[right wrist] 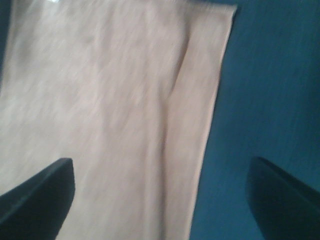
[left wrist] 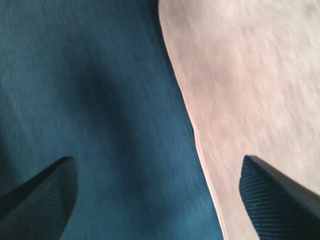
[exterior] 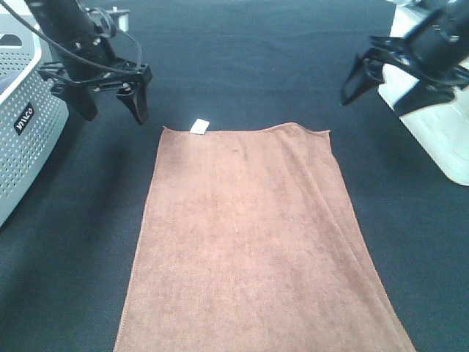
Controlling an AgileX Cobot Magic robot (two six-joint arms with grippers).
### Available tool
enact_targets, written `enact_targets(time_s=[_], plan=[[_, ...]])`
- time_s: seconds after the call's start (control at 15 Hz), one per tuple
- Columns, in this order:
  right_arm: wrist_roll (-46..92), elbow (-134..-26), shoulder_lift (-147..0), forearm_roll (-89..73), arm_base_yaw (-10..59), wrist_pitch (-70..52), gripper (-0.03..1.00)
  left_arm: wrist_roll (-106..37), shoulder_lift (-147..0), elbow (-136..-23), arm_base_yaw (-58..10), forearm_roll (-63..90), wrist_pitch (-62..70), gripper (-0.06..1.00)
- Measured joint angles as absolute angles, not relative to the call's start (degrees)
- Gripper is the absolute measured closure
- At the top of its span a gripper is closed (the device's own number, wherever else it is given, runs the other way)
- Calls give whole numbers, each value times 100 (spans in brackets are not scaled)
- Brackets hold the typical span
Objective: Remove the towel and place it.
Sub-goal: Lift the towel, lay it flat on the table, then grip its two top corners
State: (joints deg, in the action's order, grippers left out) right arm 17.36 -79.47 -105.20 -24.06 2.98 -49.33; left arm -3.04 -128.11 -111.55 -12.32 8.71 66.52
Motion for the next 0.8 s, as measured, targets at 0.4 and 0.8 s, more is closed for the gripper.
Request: enact_targets(time_s=[0.4,0.8], plan=[[1725,-9838,-12273,-1919,286,-5105,12,-561,-13791,-12055,-1043,1266,6532,12],[1684,-11213,-13705,-1919,57,-5420,13,-779,-14599,-12863,-1037,1639,6188,13]])
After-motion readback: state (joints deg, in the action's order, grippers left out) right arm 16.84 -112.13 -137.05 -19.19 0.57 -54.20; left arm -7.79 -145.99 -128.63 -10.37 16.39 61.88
